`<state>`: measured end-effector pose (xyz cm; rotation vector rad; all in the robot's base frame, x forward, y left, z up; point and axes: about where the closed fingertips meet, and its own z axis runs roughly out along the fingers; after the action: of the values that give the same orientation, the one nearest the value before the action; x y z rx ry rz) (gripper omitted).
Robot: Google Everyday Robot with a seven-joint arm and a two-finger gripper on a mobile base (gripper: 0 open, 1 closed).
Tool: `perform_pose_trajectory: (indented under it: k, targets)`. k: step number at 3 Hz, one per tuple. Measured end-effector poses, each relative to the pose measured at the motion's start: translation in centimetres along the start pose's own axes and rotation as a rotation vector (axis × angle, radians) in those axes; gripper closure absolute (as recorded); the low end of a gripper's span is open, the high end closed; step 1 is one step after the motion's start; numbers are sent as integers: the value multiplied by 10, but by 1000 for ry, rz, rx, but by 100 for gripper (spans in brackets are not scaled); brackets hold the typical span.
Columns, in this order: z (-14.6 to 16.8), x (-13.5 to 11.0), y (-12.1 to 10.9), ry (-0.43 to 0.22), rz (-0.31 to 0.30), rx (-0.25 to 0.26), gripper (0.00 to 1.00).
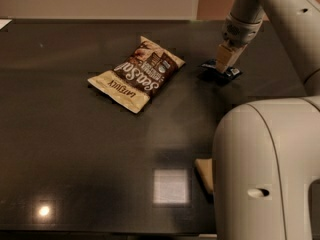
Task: Pick rxbar blueberry
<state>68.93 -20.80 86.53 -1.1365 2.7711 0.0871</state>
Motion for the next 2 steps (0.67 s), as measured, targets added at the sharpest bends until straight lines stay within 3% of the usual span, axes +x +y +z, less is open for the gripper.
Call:
perform_pose_trajectory:
  k: [2]
  targets:
    - [-44, -6, 26, -55, -77, -2, 100]
